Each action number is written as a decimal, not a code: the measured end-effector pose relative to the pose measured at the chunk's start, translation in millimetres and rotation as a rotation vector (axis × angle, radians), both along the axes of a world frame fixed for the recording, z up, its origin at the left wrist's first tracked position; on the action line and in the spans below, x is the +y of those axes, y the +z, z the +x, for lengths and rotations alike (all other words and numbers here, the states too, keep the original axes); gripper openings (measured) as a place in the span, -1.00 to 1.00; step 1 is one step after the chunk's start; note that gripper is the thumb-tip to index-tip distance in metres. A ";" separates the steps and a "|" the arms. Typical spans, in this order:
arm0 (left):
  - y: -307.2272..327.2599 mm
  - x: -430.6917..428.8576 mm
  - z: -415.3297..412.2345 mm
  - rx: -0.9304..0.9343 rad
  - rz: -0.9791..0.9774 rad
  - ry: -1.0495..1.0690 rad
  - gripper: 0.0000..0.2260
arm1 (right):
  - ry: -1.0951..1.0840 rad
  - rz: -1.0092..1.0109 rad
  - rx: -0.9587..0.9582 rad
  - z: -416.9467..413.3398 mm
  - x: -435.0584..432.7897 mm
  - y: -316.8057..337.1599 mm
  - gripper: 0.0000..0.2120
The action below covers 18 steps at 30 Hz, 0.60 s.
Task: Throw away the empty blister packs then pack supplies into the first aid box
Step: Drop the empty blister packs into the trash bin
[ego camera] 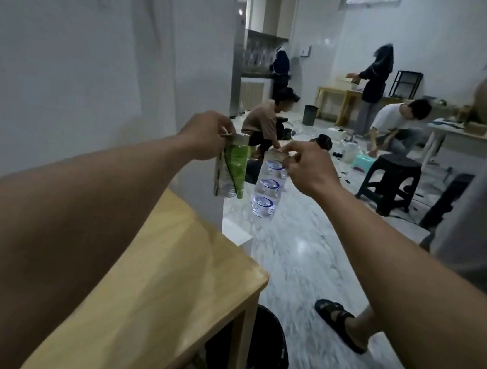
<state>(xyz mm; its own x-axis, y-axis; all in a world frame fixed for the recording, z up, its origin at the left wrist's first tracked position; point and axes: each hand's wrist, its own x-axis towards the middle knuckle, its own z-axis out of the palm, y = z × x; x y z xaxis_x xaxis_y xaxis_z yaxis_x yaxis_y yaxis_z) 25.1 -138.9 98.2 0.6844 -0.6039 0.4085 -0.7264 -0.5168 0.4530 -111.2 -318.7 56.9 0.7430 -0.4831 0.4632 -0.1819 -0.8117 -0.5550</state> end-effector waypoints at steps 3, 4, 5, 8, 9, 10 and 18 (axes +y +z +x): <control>-15.4 -26.0 9.7 0.000 0.042 -0.028 -0.85 | -0.031 -0.013 0.036 5.6 -20.1 -24.1 -0.74; -22.0 -33.5 12.9 0.002 0.064 -0.039 -0.85 | -0.037 0.000 0.048 7.4 -26.2 -32.9 -0.74; -29.5 -40.2 16.7 0.001 0.086 -0.054 -0.86 | -0.041 0.012 0.060 9.6 -31.7 -42.4 -0.74; -53.6 -57.2 28.1 -0.010 0.146 -0.092 -0.85 | -0.056 0.028 0.102 14.9 -47.2 -73.2 -0.75; -62.2 -62.4 30.9 -0.021 0.175 -0.101 -0.85 | -0.062 0.040 0.120 15.7 -51.5 -83.8 -0.75; -71.1 -67.6 33.8 -0.035 0.211 -0.108 -0.85 | -0.067 0.052 0.140 16.2 -55.2 -94.1 -0.75; -125.9 -106.2 48.9 -0.026 0.470 -0.166 -0.85 | -0.087 0.187 0.285 16.9 -66.8 -194.0 -0.84</control>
<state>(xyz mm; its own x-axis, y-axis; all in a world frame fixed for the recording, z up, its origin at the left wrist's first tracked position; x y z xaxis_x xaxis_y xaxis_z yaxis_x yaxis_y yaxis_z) 74.0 -245.1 -27.6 0.5566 -0.8268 0.0816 -0.8242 -0.5371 0.1796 -94.3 -385.6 -137.1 0.7823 -0.6069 0.1404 -0.4149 -0.6758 -0.6092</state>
